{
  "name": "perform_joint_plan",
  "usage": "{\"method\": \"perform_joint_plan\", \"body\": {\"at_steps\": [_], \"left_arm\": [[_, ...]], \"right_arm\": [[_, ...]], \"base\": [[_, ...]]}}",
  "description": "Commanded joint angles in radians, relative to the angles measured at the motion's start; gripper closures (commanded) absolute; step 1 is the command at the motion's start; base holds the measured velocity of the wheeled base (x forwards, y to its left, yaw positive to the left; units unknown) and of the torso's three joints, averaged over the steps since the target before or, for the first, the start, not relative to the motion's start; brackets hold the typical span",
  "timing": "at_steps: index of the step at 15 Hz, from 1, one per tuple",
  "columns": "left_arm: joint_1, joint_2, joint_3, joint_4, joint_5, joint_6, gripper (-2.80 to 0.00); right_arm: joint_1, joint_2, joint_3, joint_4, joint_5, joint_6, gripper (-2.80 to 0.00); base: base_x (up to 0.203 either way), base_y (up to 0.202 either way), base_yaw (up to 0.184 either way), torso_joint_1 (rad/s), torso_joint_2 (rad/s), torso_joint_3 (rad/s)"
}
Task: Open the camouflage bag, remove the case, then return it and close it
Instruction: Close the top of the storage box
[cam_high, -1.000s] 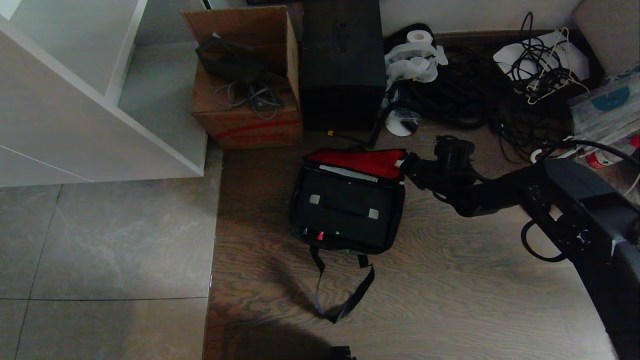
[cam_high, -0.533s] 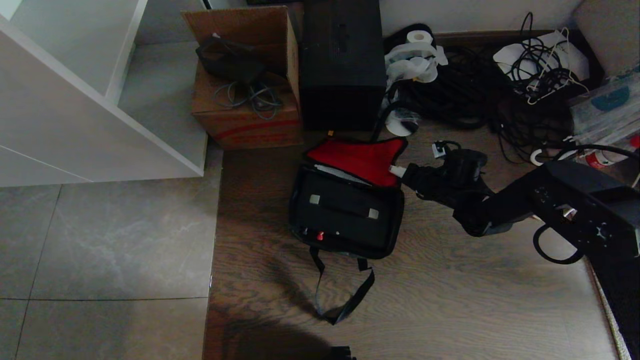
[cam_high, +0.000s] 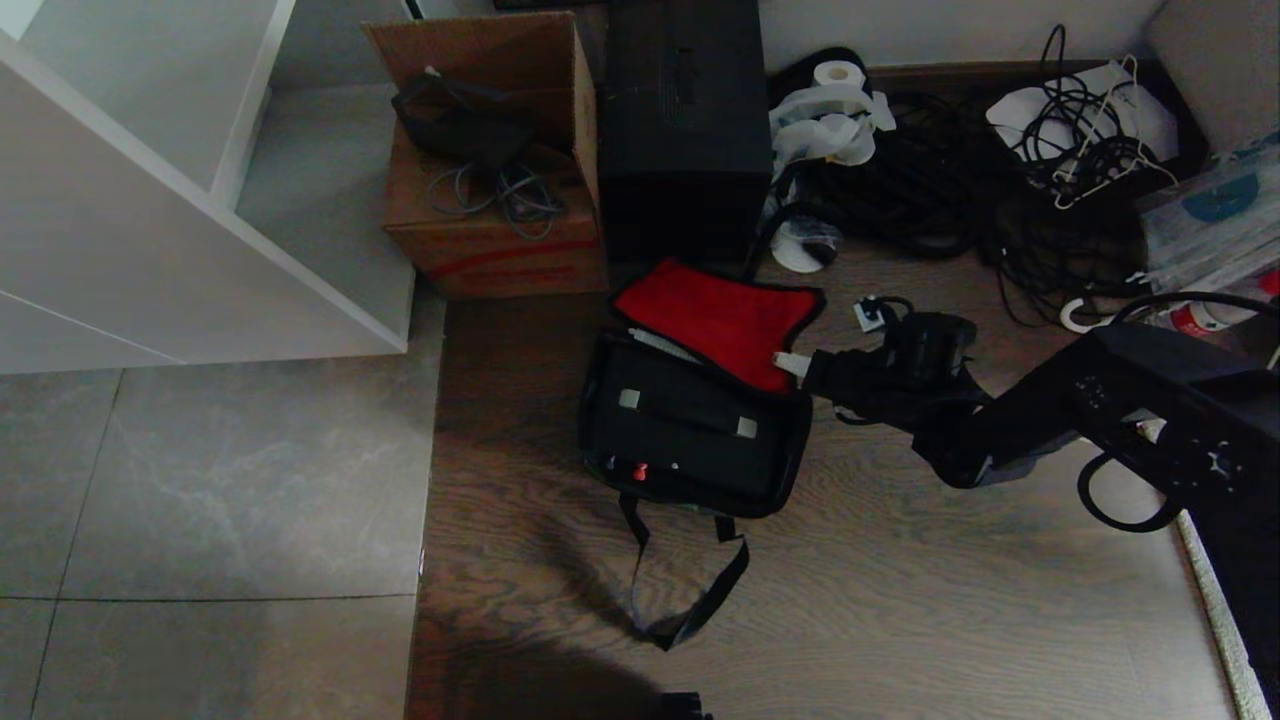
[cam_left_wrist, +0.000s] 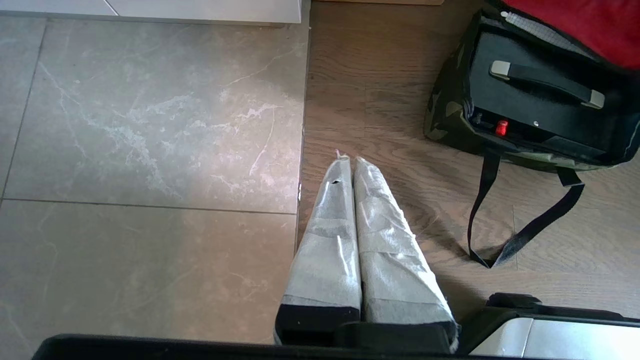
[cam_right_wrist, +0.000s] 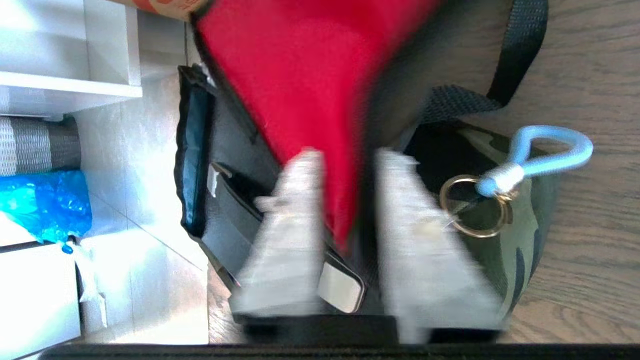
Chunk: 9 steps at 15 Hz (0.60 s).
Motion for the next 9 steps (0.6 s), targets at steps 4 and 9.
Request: {"method": "perform_joint_plan", "body": {"at_steps": [4, 9], "left_arm": [[0.000, -0.002, 0.009, 0.000, 0.001, -0.001, 0.00], [0.000, 0.000, 0.009, 0.000, 0.001, 0.000, 0.00]], "right_arm": [[0.021, 0.000, 0.048, -0.116, 0.003, 0.012, -2.80], [0.030, 0.013, 0.009, -0.166, 0.001, 0.081, -2.80]], "base": [[0.000, 0.000, 0.000, 0.000, 0.00, 0.000], [0.000, 0.000, 0.000, 0.000, 0.00, 0.000]]}}
